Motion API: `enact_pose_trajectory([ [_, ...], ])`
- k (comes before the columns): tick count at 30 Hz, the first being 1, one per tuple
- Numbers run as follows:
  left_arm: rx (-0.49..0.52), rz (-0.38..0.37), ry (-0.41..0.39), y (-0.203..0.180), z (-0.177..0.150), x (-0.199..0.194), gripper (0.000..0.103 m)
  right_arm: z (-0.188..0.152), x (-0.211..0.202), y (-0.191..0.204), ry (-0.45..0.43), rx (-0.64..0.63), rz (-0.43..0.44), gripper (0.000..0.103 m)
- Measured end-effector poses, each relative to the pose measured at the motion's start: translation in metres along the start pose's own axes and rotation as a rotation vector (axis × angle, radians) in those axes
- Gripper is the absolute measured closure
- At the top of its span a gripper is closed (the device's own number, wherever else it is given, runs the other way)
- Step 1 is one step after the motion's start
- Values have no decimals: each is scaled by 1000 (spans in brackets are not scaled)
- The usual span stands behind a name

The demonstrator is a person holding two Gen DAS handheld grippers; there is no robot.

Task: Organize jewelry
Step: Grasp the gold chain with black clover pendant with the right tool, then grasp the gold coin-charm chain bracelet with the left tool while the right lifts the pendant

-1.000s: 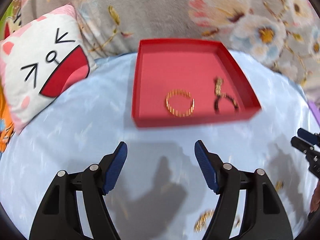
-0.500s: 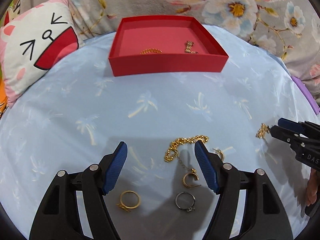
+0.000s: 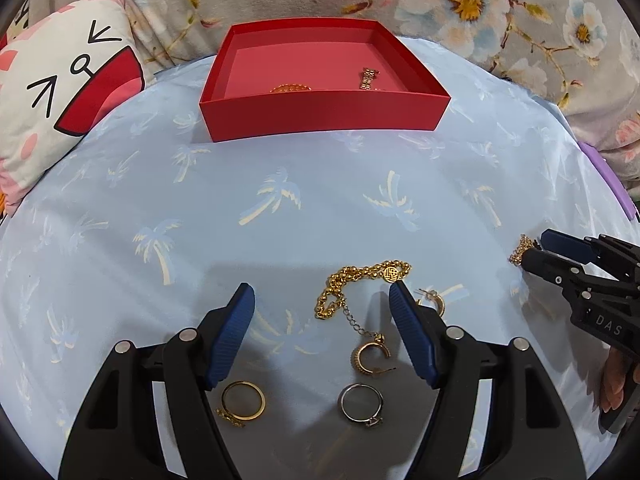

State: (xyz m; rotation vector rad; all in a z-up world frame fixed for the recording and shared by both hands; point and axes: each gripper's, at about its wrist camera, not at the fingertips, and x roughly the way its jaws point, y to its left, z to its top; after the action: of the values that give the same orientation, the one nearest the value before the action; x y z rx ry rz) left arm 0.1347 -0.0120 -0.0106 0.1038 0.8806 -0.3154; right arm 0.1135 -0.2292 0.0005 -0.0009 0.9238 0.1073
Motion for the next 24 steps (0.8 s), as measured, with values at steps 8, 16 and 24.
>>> enact_pose_trajectory([
  [8,9,11,3,-2,0,1,36,3,2,3,0,-15,-4,76],
  [16,23,4,-1,-4,1,1,44,3,2,10,-2,-37,8,91],
  [24,35,-17,-9,-7,4,2,69,2,1,8,-2,-19,24,91],
])
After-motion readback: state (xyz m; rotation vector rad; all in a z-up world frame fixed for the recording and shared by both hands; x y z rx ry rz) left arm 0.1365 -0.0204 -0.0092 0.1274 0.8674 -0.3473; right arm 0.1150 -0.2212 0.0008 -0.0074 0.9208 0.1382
